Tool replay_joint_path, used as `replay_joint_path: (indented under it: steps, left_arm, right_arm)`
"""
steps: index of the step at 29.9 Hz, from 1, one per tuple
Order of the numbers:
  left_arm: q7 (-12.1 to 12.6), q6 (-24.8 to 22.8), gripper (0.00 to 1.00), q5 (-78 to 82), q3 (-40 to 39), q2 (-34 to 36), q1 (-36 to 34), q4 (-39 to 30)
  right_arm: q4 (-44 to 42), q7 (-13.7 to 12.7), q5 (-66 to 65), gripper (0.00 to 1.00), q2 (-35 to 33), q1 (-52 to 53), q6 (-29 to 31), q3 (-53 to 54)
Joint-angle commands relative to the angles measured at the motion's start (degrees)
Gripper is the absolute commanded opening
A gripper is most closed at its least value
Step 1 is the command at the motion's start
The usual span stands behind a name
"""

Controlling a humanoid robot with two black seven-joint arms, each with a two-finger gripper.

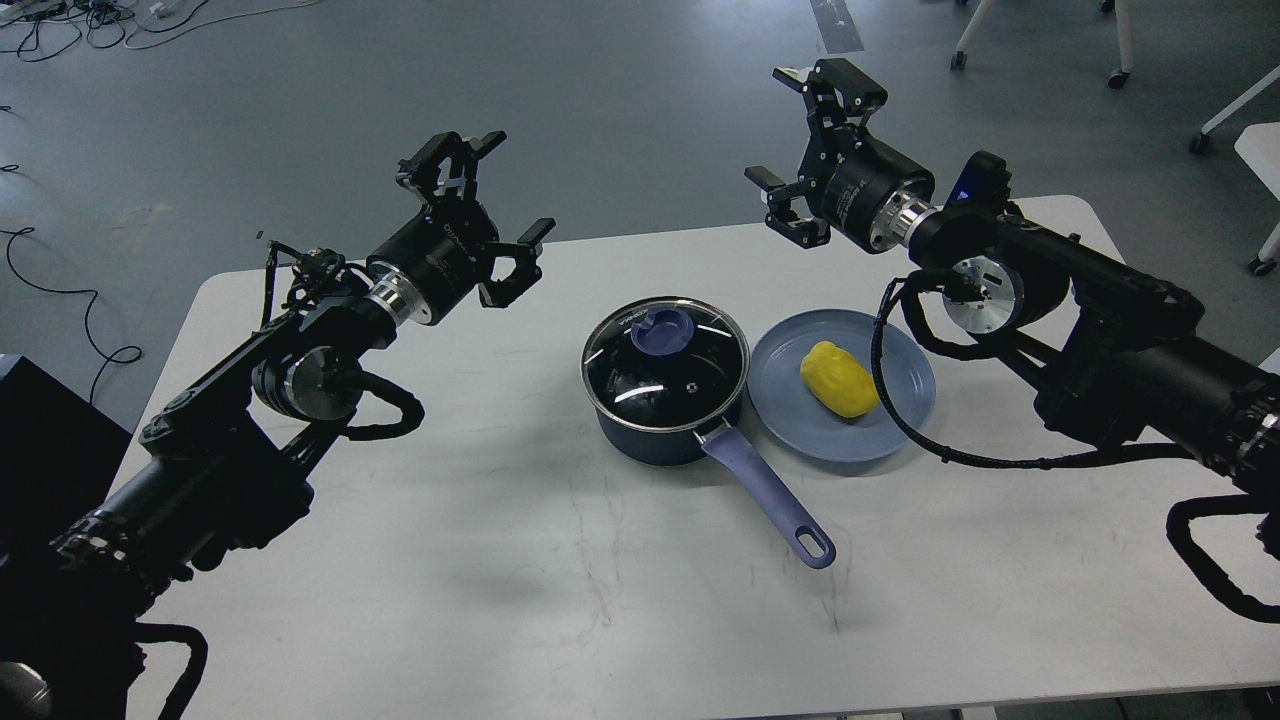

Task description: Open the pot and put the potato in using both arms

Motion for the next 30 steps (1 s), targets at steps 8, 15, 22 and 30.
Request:
replay_joint_path:
  steps: [8,15,22,30]
  left_arm:
    - [-3.1,1.5,0.98,0.1,-0.2,0.1,0.4,0.0]
    - [-3.1,1.4,0.98,0.1,-0.3,0.0,0.4,0.0]
    - [-2.8,1.1,0.98,0.1,-0.3,0.0,0.4,0.0]
    - [-2.8,1.3,0.98,0.1,-0.3,-0.1,0.4,0.0]
  right_arm:
    - [-0.8,0.0,0.1,1.0,0.1,0.0,-0.3,0.1]
    - [-0.8,0.0,0.1,1.0,0.1,0.6,-0.2,0.0]
    - [-0.7,0.0,0.1,1.0,0.0,0.4,-0.3,0.0]
    - [-0.6,0.0,0.1,1.0,0.2,0.4,-0.3,0.0]
